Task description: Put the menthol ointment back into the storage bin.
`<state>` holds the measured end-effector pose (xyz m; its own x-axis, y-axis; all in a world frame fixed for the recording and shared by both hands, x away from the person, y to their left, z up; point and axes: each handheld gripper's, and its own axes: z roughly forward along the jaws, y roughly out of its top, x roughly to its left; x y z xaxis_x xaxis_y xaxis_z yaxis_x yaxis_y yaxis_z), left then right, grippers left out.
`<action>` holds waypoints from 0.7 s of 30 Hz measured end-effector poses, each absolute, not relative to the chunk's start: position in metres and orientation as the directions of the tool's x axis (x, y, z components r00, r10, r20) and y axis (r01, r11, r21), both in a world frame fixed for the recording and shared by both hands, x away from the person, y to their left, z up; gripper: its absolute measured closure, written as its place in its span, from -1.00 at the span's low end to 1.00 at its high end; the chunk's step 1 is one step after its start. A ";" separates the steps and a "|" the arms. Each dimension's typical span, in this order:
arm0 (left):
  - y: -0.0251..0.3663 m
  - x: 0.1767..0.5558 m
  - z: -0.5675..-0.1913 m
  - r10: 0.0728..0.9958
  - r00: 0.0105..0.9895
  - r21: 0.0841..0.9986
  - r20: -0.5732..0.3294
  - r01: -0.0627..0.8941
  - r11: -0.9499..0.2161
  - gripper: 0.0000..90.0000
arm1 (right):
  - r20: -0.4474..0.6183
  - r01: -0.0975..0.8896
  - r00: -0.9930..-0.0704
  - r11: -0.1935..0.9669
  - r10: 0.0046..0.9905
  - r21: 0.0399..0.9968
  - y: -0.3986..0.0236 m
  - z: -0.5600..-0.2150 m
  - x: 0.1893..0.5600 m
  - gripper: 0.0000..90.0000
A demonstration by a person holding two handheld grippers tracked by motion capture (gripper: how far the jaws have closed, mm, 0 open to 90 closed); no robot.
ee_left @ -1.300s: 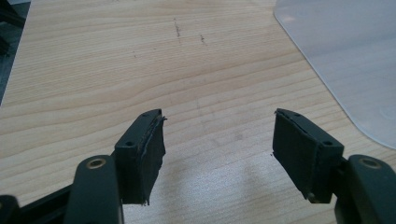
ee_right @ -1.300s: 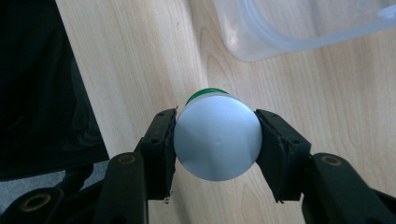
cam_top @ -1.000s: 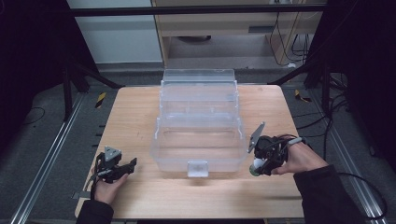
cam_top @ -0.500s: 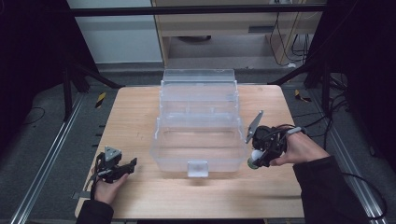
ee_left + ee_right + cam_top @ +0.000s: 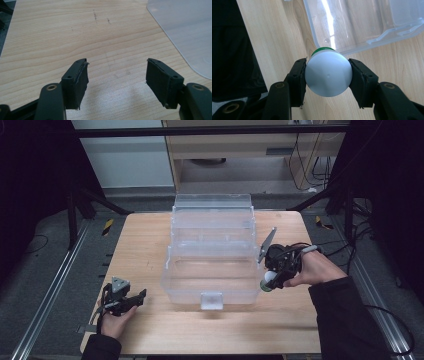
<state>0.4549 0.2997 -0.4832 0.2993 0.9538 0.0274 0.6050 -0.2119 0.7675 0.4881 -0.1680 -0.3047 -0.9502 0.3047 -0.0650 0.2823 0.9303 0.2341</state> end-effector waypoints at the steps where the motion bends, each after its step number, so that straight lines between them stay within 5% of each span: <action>1: 0.300 0.455 -0.483 0.954 0.299 0.768 0.027 0.605 -0.212 -0.25 | -0.061 0.280 -0.951 0.930 0.302 0.238 -0.167 -0.304 0.490 0.12; 21: 0.300 0.455 -0.484 0.953 0.302 0.765 0.026 0.607 -0.214 -0.25 | -0.071 0.251 -0.958 0.930 0.279 0.269 -0.146 -0.314 0.520 0.12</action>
<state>0.4551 0.3000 -0.4837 0.3024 0.9528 0.0263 0.6074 -0.2139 0.7651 0.5199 -0.1460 -0.3145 -0.9575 0.2794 -0.0713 0.2513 0.9299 0.2687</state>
